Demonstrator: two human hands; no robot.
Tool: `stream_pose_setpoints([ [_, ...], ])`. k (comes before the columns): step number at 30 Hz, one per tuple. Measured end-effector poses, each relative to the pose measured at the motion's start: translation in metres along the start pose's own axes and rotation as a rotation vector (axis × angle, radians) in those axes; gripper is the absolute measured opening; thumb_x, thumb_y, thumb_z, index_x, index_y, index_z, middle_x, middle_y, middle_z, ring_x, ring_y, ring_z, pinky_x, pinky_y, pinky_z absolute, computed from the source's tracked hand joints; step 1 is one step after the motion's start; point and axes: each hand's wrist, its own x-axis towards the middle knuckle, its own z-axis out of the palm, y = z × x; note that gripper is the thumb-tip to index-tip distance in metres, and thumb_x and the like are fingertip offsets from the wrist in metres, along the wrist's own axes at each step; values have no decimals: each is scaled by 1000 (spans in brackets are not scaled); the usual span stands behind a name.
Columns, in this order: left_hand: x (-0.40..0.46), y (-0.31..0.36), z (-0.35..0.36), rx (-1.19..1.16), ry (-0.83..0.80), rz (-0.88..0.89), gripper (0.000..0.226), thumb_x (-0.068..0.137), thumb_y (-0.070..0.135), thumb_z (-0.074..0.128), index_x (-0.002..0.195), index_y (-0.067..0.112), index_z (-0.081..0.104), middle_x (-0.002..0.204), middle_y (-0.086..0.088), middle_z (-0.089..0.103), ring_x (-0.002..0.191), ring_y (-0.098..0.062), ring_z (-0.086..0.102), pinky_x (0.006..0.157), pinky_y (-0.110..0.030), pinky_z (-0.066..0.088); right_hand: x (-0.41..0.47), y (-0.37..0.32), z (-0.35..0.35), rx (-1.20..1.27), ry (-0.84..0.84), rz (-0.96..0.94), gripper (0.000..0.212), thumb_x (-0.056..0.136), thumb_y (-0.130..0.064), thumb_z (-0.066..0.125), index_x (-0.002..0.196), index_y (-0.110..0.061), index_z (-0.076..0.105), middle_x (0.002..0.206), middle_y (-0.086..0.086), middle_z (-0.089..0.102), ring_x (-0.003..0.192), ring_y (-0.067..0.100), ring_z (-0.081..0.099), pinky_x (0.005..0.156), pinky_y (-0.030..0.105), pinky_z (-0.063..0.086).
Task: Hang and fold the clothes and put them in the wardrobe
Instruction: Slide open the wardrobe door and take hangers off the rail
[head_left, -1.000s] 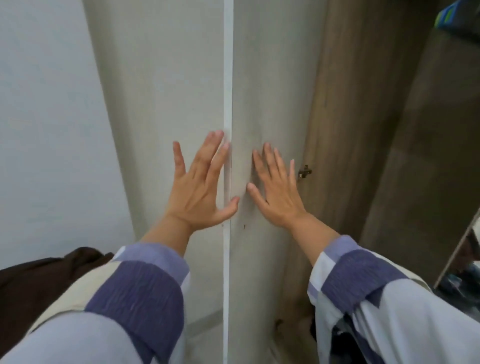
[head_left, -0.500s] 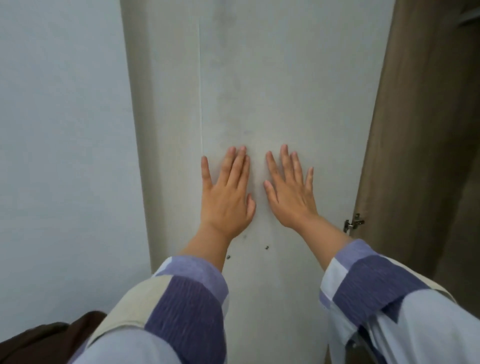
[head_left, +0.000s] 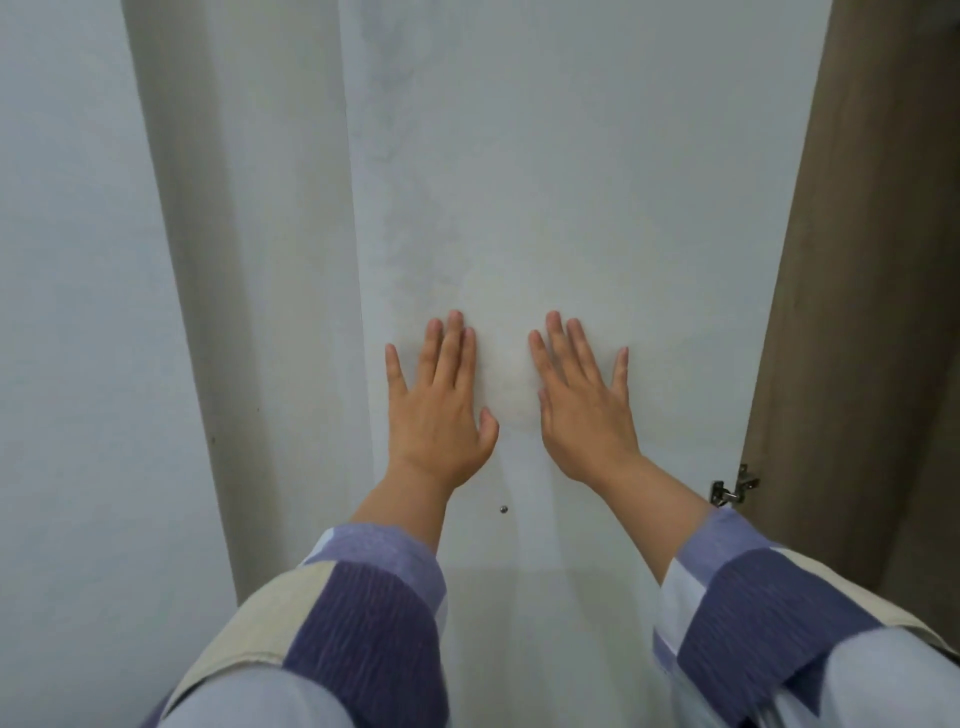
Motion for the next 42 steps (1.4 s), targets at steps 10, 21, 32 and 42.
stream_pose_setpoints([
  [10, 8, 5, -10, -8, 95, 38, 74, 82, 43, 28, 147, 6, 28, 157, -9, 21, 146, -25, 14, 111, -64, 0, -5, 12, -34, 7, -125, -62, 68, 95, -13, 31, 151, -27, -5, 158, -6, -17, 146, 12, -15, 115, 58, -3],
  [21, 119, 122, -121, -432, 422, 317, 50, 80, 25, 48, 127, 10, 51, 151, -8, 34, 146, -24, 16, 116, -55, 5, -21, 135, -221, -484, -49, 144, 56, 101, -36, 22, 151, -30, -2, 160, -3, -6, 147, 14, -11, 116, 55, -6],
  [32, 161, 292, -172, -954, 288, 432, 42, 85, 33, 51, 125, 21, 50, 142, 0, 40, 135, -19, 33, 110, -45, 29, -63, 257, -327, -399, 115, 743, 54, 102, -35, 24, 152, -20, 10, 160, -1, 11, 147, 16, 2, 117, 51, 5],
  [42, 195, 390, -197, -1660, -154, 394, 38, 97, 32, 45, 132, 17, 48, 130, -2, 56, 119, -18, 51, 92, -21, 35, -35, 323, -299, -280, 170, 853, 66, 89, -1, 35, 150, -20, 19, 158, 1, 19, 147, 18, 7, 118, 50, 4],
])
